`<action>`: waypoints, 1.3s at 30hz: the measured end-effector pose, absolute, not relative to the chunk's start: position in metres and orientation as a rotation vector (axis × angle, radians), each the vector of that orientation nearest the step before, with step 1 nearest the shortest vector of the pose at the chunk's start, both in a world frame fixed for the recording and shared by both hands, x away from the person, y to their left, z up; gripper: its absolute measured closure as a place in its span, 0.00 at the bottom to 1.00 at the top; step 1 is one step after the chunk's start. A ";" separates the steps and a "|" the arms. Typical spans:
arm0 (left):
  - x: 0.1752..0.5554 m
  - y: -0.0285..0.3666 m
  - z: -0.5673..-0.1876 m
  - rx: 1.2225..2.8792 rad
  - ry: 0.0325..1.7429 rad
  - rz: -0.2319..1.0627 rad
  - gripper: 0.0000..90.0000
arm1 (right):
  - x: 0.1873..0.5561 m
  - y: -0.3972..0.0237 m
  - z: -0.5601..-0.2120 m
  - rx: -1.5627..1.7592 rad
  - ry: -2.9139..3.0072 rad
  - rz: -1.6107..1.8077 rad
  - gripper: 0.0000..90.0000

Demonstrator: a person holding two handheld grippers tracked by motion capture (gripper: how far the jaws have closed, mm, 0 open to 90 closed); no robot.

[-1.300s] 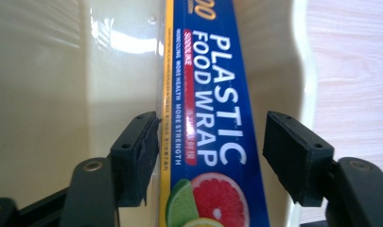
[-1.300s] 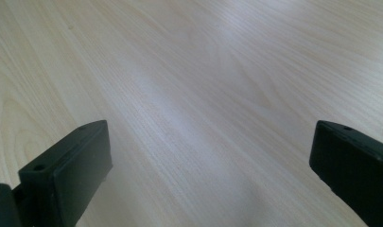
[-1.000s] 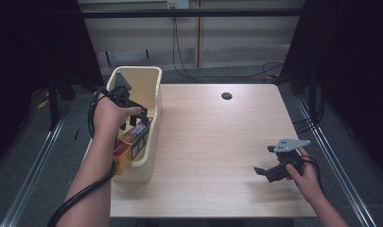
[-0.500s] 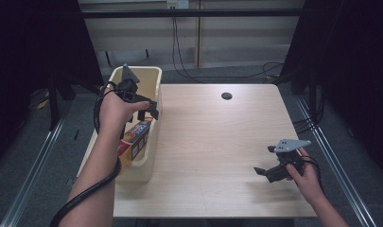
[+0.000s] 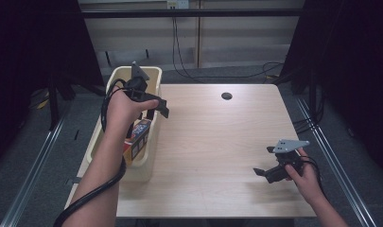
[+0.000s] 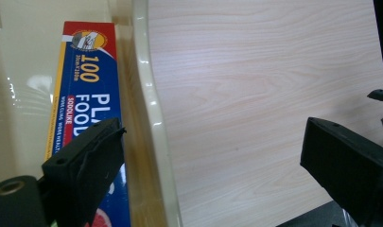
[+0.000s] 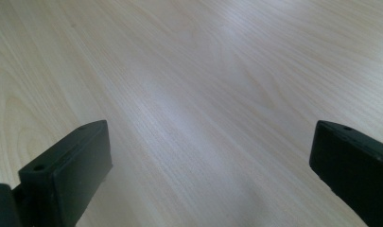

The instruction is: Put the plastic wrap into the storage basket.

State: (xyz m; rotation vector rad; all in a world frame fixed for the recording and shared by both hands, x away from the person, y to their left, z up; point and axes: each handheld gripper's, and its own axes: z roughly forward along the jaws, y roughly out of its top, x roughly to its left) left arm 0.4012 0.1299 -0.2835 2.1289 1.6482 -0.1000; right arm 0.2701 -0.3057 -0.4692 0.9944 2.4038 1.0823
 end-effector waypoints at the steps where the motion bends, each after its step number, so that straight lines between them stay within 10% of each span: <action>1: 0.401 0.130 -0.283 2.129 1.648 -0.100 0.07 | 0.270 -0.306 -0.469 0.991 2.409 1.089 0.00; 39: 0.387 0.070 -0.317 2.258 1.399 -0.166 0.05 | 0.270 -0.304 -0.471 0.981 2.425 1.083 0.00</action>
